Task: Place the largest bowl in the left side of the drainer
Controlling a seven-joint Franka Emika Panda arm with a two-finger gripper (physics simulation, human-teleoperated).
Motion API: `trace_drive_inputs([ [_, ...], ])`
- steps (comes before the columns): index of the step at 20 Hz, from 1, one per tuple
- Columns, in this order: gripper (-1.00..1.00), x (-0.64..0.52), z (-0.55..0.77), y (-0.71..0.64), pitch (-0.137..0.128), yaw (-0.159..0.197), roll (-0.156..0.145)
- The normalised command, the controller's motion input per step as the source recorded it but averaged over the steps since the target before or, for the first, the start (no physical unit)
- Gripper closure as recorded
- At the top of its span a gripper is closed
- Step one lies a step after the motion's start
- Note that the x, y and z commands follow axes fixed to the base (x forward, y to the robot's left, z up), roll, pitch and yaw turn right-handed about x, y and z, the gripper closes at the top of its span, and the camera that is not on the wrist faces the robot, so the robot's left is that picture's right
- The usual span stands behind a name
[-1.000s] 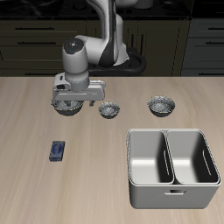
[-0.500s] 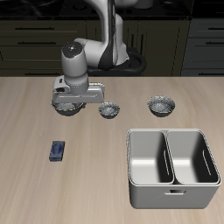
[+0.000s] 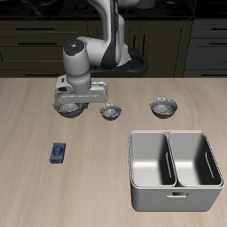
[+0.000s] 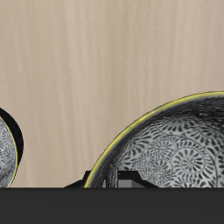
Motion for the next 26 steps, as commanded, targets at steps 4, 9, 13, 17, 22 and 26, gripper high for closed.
trace_drive_inputs([
  [4,1.0,0.02,0.21,0.09,-0.029,-0.009,0.006],
  [9,1.0,0.01,0.29,0.07,-0.037,-0.013,0.005],
  [13,1.0,0.05,0.27,0.06,-0.039,-0.008,-0.008],
  [17,1.0,0.01,0.21,0.03,-0.027,-0.001,0.001],
  [22,1.0,0.04,0.24,0.1,-0.028,-0.014,0.008],
  [26,1.0,0.0,0.19,0.14,-0.017,-0.004,0.013],
])
